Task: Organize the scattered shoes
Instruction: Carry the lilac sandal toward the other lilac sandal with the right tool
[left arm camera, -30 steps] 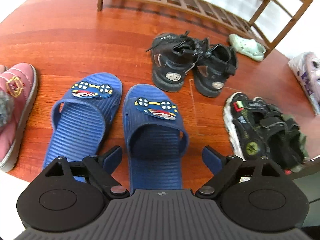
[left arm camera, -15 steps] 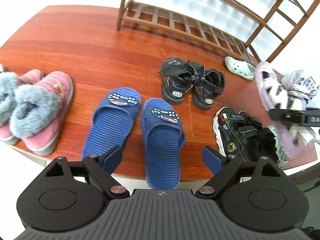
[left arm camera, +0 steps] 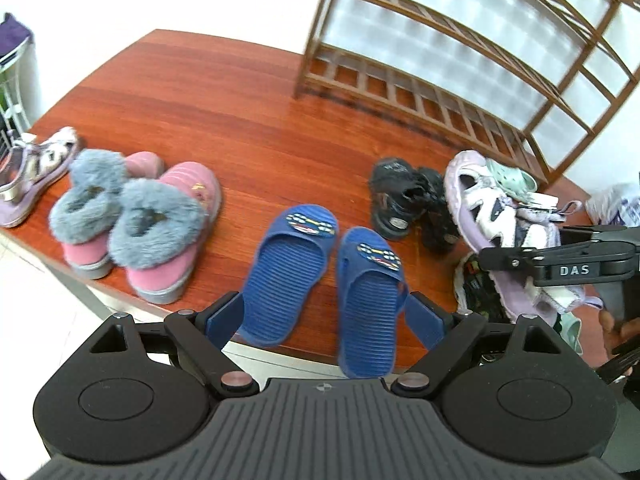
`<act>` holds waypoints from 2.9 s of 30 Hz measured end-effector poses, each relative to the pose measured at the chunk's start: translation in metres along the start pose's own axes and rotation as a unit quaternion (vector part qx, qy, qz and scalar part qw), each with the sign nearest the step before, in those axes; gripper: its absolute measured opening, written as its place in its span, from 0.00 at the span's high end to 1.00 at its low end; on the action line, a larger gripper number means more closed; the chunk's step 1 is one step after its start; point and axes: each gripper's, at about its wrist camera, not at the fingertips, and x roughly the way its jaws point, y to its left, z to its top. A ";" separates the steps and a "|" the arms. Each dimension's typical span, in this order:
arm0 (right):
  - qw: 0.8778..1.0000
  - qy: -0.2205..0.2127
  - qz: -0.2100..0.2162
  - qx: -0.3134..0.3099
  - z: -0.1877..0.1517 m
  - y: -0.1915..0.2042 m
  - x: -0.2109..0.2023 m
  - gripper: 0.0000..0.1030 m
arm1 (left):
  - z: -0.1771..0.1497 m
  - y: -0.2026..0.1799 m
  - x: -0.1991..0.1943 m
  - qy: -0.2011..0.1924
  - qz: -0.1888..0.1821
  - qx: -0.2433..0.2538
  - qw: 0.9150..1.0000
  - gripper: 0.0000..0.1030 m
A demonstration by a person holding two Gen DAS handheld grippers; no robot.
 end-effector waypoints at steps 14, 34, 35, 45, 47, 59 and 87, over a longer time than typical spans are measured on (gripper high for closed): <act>0.999 0.008 0.016 -0.030 0.055 0.053 0.043 0.22 | 0.033 0.063 0.013 0.010 0.009 -0.012 1.000 0.13; 0.999 0.009 -0.008 0.045 0.118 0.097 0.113 0.22 | 0.121 0.139 0.052 0.061 -0.010 0.067 0.996 0.11; 0.999 0.010 -0.008 0.046 0.119 0.098 0.115 0.22 | 0.123 0.140 0.053 0.063 -0.012 0.071 0.995 0.11; 0.998 0.014 -0.017 0.054 0.128 0.118 0.127 0.22 | 0.131 0.155 0.059 0.068 -0.029 0.075 0.994 0.11; 0.998 0.013 -0.019 0.055 0.129 0.121 0.126 0.22 | 0.133 0.159 0.059 0.069 -0.033 0.075 0.994 0.11; 0.996 0.006 -0.047 0.081 0.136 0.158 0.118 0.22 | 0.145 0.202 0.052 0.069 -0.063 0.096 0.991 0.11; 0.981 -0.042 -0.046 0.185 0.197 0.358 0.188 0.22 | 0.194 0.382 0.030 0.087 -0.098 0.170 0.977 0.11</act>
